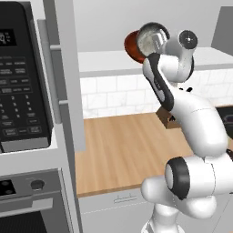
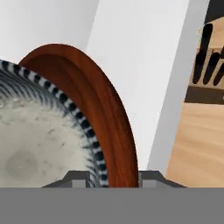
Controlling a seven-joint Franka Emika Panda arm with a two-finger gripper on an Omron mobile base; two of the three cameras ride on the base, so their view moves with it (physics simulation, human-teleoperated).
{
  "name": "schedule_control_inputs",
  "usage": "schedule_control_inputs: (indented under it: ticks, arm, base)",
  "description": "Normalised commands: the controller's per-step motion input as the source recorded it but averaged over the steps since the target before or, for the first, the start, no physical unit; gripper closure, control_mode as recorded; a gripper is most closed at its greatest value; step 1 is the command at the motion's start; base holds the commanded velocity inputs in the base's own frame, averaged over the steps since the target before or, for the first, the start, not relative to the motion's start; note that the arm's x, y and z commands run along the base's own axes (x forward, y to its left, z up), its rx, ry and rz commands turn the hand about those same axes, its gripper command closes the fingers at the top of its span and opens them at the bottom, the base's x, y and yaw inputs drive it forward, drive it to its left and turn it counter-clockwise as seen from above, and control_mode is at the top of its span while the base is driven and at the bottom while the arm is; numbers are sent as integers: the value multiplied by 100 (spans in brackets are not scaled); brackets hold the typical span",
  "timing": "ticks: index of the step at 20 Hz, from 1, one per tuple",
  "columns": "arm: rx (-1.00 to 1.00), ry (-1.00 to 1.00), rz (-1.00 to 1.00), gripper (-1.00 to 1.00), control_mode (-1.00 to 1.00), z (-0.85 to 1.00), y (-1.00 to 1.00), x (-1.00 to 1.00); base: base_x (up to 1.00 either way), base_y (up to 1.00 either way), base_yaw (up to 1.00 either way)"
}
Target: Pick up the bowls on the counter and stack them on top of one another in the open cabinet. Place the smaller bowl on top of the larger bowl.
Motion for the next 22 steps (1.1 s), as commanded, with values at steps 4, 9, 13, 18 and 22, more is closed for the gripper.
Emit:
schedule_control_inputs:
  ticks: [4,9,13,18,22]
  arm:
    - [0,16,-7,100,-100,-11,0,91]
    - [0,5,-8,100,-100,0,0,100]
    - [0,4,-5,-100,-100,0,0,62]
    - [1,-7,0,-100,-100,0,-11,-43]
    - [13,-38,0,-100,-100,-45,-69,-100]
  base:
    - [0,0,0]
    - [0,0,0]
    - [0,0,0]
    - [0,0,0]
    - [0,0,0]
